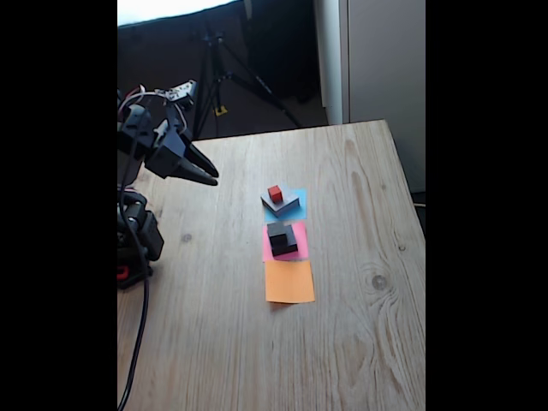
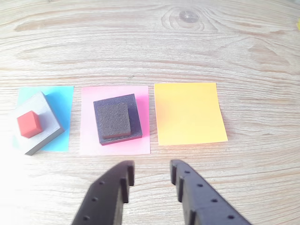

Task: Tower of hanoi

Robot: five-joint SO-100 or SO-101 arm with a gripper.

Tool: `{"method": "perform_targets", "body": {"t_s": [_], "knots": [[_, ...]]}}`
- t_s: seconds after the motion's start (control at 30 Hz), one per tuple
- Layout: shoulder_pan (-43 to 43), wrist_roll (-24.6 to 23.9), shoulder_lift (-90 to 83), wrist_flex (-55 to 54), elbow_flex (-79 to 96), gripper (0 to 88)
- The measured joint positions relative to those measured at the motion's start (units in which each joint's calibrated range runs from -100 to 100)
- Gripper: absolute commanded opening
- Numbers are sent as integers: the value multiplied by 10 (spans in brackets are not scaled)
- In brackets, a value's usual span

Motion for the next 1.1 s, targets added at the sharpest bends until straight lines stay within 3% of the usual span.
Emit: {"method": "perform_targets", "body": {"t_s": [0.4,1.1], "knots": [[25,0,-4,-388,352,316],[-32,2,212,-1144,684,346]]}}
